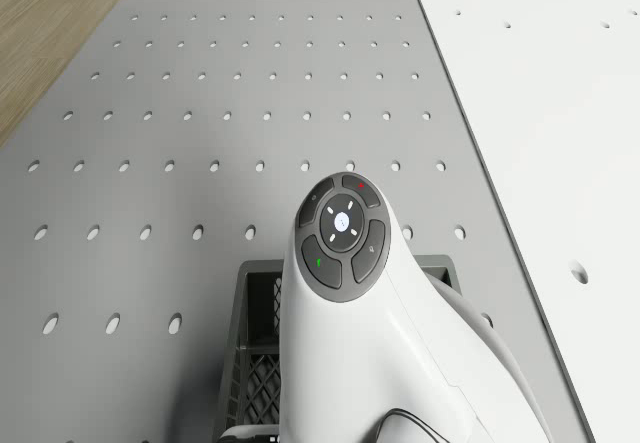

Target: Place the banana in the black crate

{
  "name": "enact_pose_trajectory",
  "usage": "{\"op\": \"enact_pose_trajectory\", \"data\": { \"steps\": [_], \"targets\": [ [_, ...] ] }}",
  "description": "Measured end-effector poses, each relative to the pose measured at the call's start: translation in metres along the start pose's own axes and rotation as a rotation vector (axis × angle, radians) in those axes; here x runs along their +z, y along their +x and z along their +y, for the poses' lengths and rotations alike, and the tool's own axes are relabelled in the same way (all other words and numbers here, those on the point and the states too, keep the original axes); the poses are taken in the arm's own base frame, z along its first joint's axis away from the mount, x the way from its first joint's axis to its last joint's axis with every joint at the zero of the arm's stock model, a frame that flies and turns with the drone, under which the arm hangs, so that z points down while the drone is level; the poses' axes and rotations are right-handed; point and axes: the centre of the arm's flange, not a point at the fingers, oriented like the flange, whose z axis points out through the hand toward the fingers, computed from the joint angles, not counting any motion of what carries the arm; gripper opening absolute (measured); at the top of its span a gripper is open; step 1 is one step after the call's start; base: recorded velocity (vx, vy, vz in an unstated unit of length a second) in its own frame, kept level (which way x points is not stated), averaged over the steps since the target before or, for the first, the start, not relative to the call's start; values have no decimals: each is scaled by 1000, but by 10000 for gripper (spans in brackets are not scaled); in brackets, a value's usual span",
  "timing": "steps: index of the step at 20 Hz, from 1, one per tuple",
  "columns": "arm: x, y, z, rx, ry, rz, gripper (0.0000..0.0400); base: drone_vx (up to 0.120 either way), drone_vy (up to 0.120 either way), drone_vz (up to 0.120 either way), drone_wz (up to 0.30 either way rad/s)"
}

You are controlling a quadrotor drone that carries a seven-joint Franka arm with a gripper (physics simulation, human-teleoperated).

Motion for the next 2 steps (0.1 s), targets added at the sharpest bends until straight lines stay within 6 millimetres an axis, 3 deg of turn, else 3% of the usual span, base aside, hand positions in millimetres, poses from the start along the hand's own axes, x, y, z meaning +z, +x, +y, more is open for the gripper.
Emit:
{"op": "enact_pose_trajectory", "data": {
  "steps": [2],
  "targets": [
    [-1,0,0,1,0,0,393,0,0,0,0]
  ]
}}
